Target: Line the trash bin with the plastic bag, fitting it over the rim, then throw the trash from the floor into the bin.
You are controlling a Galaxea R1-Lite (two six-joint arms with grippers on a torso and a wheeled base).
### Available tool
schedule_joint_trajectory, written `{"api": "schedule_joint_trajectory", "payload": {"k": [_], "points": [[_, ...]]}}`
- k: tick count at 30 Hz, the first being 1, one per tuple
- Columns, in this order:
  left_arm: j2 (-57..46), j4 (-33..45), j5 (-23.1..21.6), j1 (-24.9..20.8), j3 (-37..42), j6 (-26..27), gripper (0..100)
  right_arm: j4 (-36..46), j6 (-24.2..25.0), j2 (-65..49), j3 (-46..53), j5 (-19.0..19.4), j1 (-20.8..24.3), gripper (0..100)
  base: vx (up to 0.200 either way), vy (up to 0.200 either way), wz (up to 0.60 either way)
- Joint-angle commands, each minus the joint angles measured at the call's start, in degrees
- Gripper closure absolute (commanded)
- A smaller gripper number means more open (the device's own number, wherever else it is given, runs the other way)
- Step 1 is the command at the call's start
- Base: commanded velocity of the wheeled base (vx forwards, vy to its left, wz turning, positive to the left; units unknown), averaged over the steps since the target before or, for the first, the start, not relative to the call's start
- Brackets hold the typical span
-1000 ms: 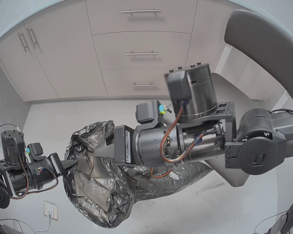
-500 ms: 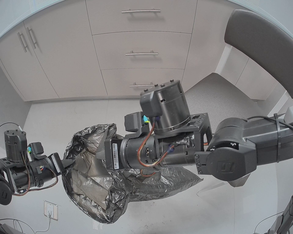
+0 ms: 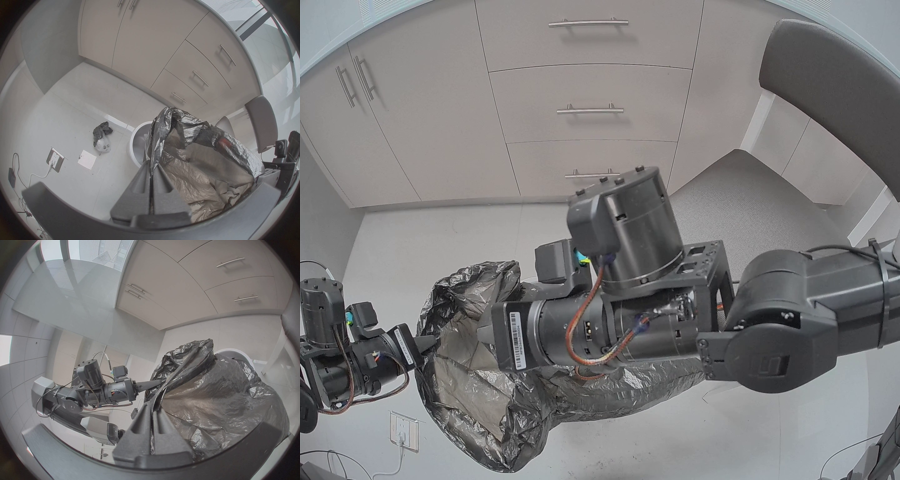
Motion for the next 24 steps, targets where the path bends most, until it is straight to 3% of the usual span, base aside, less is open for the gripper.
{"api": "schedule_joint_trajectory", "payload": {"k": [1, 13, 24], "points": [[-4.57, 2.20, 0.14, 0.16, 0.82, -0.06, 100, -0.09, 0.07, -2.65, 1.91, 0.04, 2.72, 100, 0.000, 0.000, 0.00], [-8.88, 6.16, -0.03, 0.34, 2.23, -0.14, 100, -0.17, 0.16, -2.12, 3.32, -0.31, 5.18, 100, 0.000, 0.000, 0.00], [-1.14, 4.49, -0.12, 0.52, 1.70, -0.06, 100, -0.61, -0.11, 1.22, 2.44, -0.66, 2.72, 100, 0.000, 0.000, 0.00]]}}
